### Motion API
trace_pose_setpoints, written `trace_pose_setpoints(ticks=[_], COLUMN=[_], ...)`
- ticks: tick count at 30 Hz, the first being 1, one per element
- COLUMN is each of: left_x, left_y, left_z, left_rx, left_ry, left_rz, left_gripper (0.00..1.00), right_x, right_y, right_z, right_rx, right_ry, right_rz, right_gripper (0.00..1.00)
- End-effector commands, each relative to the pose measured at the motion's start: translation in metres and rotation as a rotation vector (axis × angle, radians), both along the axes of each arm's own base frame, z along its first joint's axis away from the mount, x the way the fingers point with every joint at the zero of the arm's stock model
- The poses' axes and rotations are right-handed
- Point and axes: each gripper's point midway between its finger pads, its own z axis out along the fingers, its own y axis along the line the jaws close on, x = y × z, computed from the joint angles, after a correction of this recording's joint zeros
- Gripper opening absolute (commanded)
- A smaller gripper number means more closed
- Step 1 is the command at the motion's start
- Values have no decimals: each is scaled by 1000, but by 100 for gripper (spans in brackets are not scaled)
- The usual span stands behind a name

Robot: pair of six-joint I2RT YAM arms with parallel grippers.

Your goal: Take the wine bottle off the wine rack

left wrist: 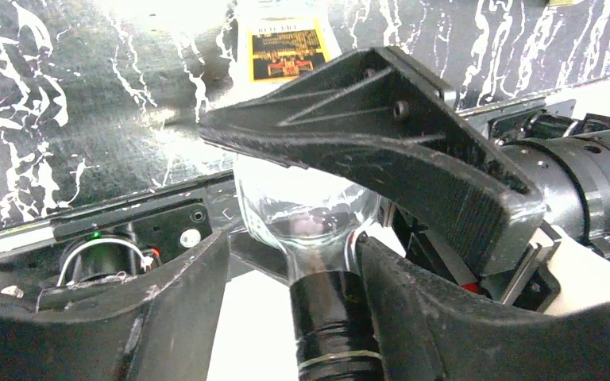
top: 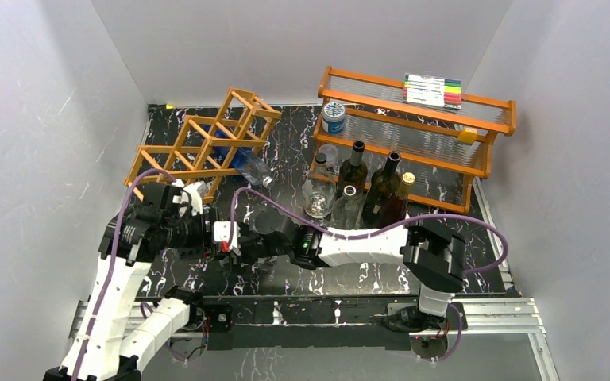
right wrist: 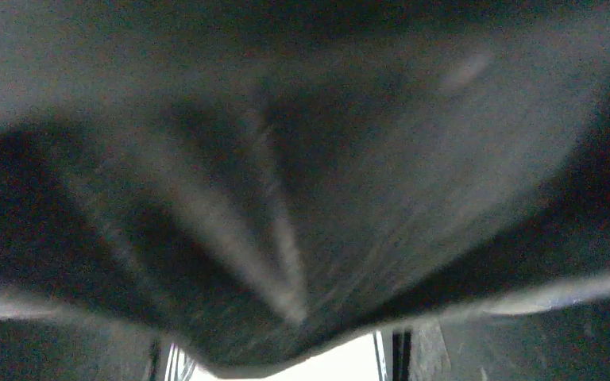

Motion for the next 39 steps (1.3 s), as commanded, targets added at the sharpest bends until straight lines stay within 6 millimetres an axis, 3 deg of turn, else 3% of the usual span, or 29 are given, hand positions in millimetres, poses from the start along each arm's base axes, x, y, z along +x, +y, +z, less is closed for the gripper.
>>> trace_pose_setpoints(ticks=[1,4,7,13,20,30,35,39], left_x=[13,19,28,49,62,67,66,64], left_y=[-16,-12,-2,22,23,16,11,12], left_z=[30,33,40,62,77,62,61,61], left_rx=[-88,-62,-6,98,66,41,9,3], left_ry=[-113,-128,-165,-282,-373,-346,-341,-346], left_rz=[-62,-49,-10,121,189,182,186,197], left_gripper=[64,84,91,93,93,95,95,95], right_x=[-4,4,15,41,71,105,110,112], right_y=[-18,-25,-34,-65,-112,-175,-189,-199], right_z=[2,4,6,18,20,17,11,7], right_rx=[12,29,47,132,224,354,374,369], right_ry=[29,13,3,-11,66,159,182,174], right_rz=[-46,-98,-177,-363,-613,-905,-965,-996], right_gripper=[18,10,5,3,0,0,0,6])
